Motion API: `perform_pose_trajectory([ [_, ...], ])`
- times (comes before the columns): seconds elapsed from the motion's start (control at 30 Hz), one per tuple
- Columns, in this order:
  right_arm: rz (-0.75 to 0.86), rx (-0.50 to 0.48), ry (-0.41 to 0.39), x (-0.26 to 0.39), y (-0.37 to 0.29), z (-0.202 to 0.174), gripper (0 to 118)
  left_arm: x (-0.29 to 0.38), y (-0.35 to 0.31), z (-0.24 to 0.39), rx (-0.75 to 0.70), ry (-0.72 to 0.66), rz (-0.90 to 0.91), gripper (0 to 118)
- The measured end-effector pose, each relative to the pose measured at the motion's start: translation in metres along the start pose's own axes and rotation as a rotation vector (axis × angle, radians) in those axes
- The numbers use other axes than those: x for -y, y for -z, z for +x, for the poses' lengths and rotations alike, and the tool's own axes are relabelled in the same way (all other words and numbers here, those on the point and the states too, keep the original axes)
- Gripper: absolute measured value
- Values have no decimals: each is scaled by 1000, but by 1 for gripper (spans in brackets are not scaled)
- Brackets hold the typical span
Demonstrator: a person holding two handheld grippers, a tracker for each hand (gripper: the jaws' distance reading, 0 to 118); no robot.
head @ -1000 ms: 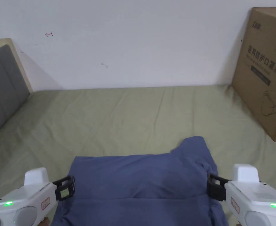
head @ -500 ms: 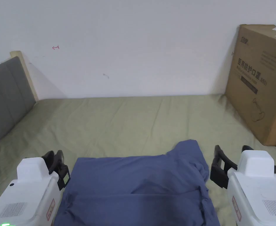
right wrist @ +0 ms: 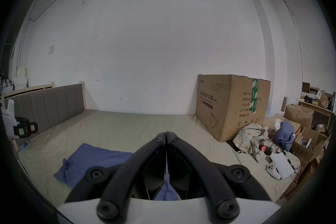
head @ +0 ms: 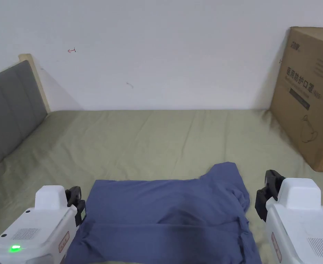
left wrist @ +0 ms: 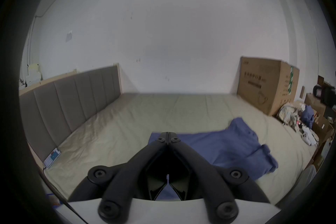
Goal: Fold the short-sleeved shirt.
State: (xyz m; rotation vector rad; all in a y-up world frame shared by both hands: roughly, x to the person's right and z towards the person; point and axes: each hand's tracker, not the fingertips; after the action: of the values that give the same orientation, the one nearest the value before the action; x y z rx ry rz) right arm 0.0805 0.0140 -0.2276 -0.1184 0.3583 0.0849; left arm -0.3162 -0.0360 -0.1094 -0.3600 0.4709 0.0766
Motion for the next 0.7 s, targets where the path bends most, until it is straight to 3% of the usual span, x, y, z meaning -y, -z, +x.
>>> perform_pose_trajectory([
  [0.13, -28, -6, 9, 7, 14, -3, 0, 22, 45, -19, -5, -7, -223, 0],
  [0.2, -45, -4, 3, 10, 21, -7, 0, 36, 68, -31, -31, -43, -336, 9],
  [0.27, -66, -7, -3, 16, 29, -8, 0, 49, 84, -39, -50, -78, -412, 43],
  [0.33, -87, -7, -10, 22, 38, -11, 0, 63, 103, -46, -81, -108, -527, 86],
  [0.37, -96, -7, -12, 25, 42, -11, 0, 70, 111, -49, -90, -113, -583, 95],
  [0.57, -162, 3, -6, 45, 63, -14, 0, 106, 132, -62, -71, -202, -686, 95],
  [0.6, -173, 5, -6, 48, 66, -14, 0, 111, 135, -60, -68, -194, -690, 92],
  [0.7, -204, 12, 2, 57, 73, -11, 0, 131, 152, -62, -50, -134, -726, 64],
])
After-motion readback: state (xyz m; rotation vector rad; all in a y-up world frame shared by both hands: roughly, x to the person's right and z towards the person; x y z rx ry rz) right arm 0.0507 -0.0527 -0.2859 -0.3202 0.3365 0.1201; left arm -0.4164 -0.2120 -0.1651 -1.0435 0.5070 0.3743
